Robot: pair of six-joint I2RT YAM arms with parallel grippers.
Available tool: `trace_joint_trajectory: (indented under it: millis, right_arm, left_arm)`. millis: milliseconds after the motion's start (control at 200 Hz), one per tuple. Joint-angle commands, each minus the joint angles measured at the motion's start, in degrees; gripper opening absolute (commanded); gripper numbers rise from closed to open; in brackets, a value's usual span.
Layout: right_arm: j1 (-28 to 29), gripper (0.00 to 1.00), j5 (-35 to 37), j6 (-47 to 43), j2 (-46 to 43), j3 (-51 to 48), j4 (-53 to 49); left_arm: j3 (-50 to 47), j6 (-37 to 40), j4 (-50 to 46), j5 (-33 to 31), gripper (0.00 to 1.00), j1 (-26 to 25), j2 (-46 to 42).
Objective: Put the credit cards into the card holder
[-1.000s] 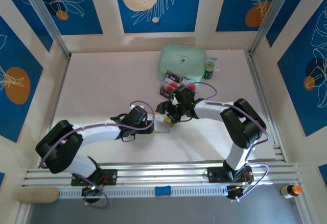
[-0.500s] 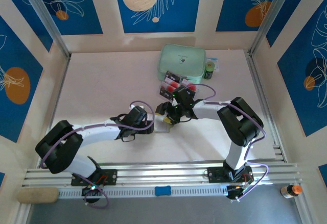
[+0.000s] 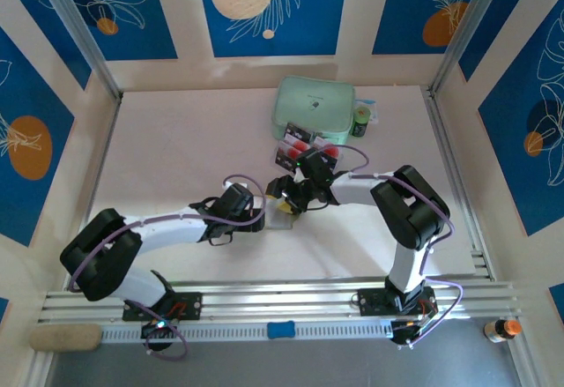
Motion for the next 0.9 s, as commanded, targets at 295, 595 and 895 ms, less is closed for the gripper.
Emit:
trace_joint_trajectory:
  millis: [295,595,895]
  right_arm:
    - [1.01,0.61,-2.27,-5.14,-1.9,6.32,-8.29]
    - [2.3,0.61,-2.79,-4.38,-0.72,9.65,-9.09]
    - [4.36,0.64,-2.46,-3.0,4.53,15.83,-9.84]
  left_arm:
    - [0.85,0.5,-3.57,-1.86,0.89,-0.11,-7.13]
    - [-1.32,-0.11,-6.38,-4.53,0.91,0.03,-15.91]
    - [-4.62,-0.9,-9.72,-6.86,0.92,0.76,-24.47]
